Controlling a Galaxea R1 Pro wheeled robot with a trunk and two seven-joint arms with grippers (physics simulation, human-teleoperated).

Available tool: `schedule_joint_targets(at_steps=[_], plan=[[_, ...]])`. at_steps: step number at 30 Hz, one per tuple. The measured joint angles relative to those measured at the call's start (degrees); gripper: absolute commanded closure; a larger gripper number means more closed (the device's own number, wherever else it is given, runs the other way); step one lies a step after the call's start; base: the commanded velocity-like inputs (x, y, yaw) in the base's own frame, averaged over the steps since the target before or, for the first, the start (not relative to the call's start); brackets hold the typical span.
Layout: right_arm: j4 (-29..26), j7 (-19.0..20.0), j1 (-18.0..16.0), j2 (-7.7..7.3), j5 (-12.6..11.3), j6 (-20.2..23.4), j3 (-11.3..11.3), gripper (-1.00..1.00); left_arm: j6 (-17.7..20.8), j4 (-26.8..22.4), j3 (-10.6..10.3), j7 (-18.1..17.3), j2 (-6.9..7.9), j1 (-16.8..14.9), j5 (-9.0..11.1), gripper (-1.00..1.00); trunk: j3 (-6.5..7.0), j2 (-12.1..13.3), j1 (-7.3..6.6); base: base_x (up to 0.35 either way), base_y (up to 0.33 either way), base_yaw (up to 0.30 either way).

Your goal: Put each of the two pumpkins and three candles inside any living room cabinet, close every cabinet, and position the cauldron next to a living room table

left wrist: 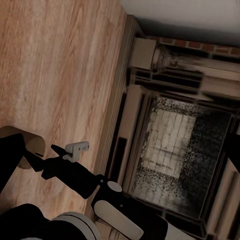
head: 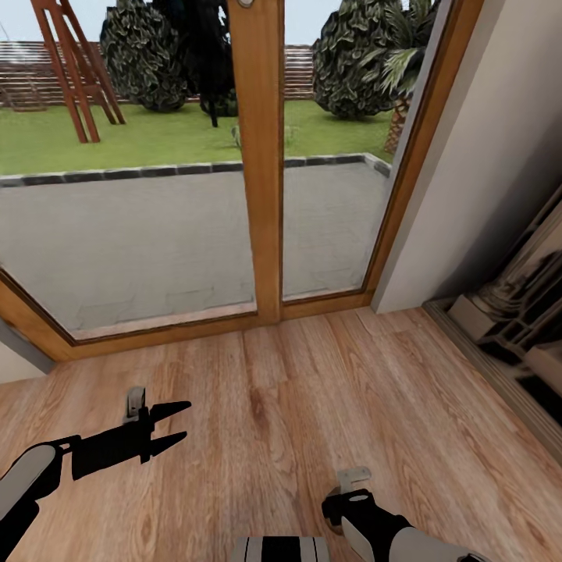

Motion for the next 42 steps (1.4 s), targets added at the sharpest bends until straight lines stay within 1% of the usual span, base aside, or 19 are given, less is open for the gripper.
schedule_joint_targets(at_steps=[18, 24, 42], plan=[[0.00, 0.00, 0.00, 0.00, 0.00, 0.00, 0.00, -1.00, 0.00, 0.08, 0.00, 0.00, 0.00, 0.02, 0.00, -1.00, 0.00, 0.00, 0.00, 0.017, 0.035, 0.000], [0.00, 0.00, 0.00, -0.01, -0.01, 0.00, -0.01, -1.00, 0.00, 0.08, -0.01, 0.00, 0.00, 0.02, -0.03, -1.00, -1.32, -0.08, 0.16, 0.001, 0.001, 0.000], [0.00, -0.06, 0.00, -0.24, 0.00, 0.00, 0.00, -1.00, 0.00, 0.08, 0.00, 0.00, 0.00, 0.02, 0.00, -1.00, -1.33, -0.08, 0.15, 0.000, 0.000, 0.000]])
